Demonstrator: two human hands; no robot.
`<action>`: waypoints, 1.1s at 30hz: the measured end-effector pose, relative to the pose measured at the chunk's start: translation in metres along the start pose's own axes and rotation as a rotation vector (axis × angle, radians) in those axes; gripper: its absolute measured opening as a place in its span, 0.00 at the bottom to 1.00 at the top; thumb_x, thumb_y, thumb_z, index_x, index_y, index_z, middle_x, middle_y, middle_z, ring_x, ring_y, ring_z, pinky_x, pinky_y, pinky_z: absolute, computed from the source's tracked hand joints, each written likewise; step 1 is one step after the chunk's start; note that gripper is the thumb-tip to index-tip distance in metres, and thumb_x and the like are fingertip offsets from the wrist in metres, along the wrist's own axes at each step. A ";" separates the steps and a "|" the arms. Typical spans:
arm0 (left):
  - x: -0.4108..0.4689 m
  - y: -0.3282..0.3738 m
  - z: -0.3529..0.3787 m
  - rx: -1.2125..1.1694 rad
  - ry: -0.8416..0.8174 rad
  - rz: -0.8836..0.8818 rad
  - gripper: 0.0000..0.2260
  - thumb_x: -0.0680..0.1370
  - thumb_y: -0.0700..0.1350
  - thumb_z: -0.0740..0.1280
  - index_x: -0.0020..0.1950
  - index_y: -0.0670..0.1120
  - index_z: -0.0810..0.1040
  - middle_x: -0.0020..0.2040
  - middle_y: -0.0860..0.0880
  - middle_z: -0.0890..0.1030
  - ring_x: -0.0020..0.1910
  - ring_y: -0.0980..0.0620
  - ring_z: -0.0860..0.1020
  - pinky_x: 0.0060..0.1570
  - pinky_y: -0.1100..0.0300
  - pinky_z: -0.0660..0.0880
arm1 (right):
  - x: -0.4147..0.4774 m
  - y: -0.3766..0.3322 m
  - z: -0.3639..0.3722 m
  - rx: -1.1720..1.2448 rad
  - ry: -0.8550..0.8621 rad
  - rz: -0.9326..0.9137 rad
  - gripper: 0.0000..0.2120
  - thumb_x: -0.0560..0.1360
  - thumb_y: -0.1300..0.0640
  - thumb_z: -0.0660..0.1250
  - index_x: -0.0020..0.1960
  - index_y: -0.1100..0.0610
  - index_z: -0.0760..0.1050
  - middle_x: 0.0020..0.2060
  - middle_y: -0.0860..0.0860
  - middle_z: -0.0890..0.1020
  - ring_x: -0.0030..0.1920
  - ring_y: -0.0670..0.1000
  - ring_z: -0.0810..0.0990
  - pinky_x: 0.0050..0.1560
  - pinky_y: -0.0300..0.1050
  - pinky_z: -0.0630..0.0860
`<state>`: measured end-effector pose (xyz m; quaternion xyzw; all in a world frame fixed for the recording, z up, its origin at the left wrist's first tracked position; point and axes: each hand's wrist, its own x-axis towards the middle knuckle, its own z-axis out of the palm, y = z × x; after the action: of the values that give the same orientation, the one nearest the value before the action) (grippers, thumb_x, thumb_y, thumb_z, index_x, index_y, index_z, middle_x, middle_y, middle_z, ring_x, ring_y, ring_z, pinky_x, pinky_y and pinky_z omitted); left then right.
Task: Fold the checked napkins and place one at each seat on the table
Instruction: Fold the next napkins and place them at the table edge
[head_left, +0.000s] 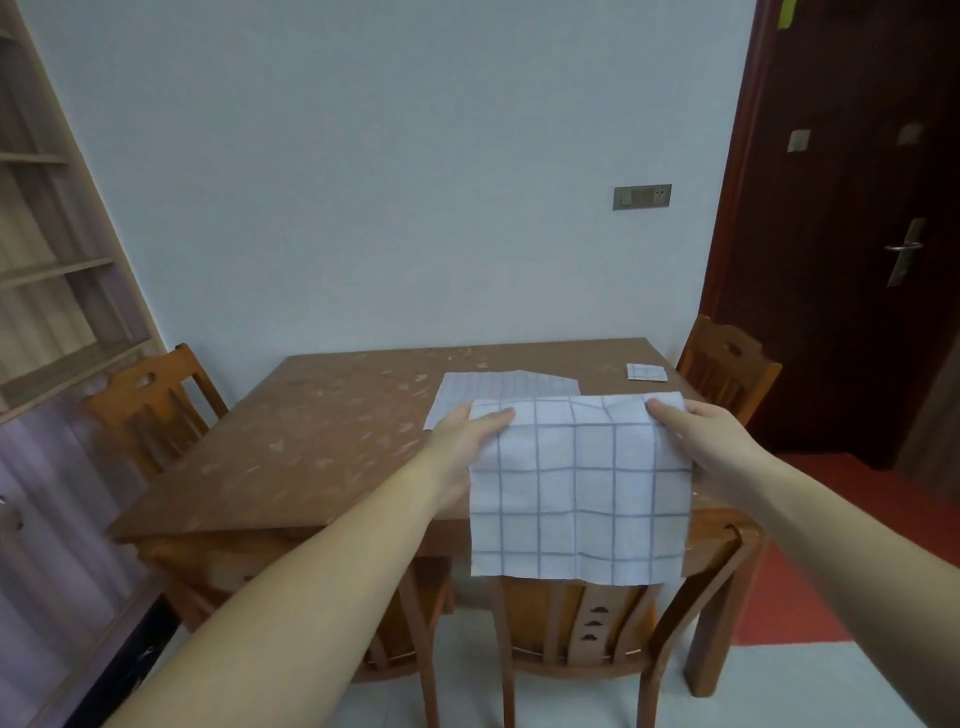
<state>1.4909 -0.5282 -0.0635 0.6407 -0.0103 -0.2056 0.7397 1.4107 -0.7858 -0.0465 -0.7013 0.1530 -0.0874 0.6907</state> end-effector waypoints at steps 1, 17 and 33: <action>0.005 -0.003 -0.001 0.038 0.034 0.069 0.51 0.55 0.60 0.82 0.75 0.56 0.64 0.73 0.48 0.69 0.67 0.41 0.74 0.64 0.38 0.71 | 0.000 0.001 -0.002 0.002 0.011 0.009 0.12 0.78 0.51 0.67 0.55 0.59 0.80 0.48 0.57 0.85 0.50 0.58 0.84 0.52 0.56 0.81; -0.043 0.031 0.007 0.532 0.094 0.383 0.12 0.75 0.41 0.72 0.56 0.54 0.81 0.64 0.51 0.74 0.60 0.55 0.71 0.49 0.66 0.71 | -0.016 -0.018 -0.019 -0.295 -0.006 -0.277 0.15 0.70 0.57 0.77 0.55 0.47 0.81 0.61 0.49 0.79 0.61 0.52 0.77 0.62 0.53 0.76; -0.045 0.049 -0.022 0.815 0.109 0.395 0.05 0.76 0.47 0.72 0.47 0.48 0.86 0.44 0.50 0.85 0.40 0.55 0.79 0.37 0.62 0.75 | -0.020 -0.036 -0.018 -0.671 0.061 -0.564 0.08 0.75 0.54 0.72 0.53 0.54 0.84 0.47 0.47 0.84 0.49 0.43 0.81 0.44 0.35 0.73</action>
<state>1.4695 -0.4889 -0.0099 0.8752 -0.1734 -0.0056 0.4516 1.3893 -0.7961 -0.0086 -0.8982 -0.0042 -0.2389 0.3690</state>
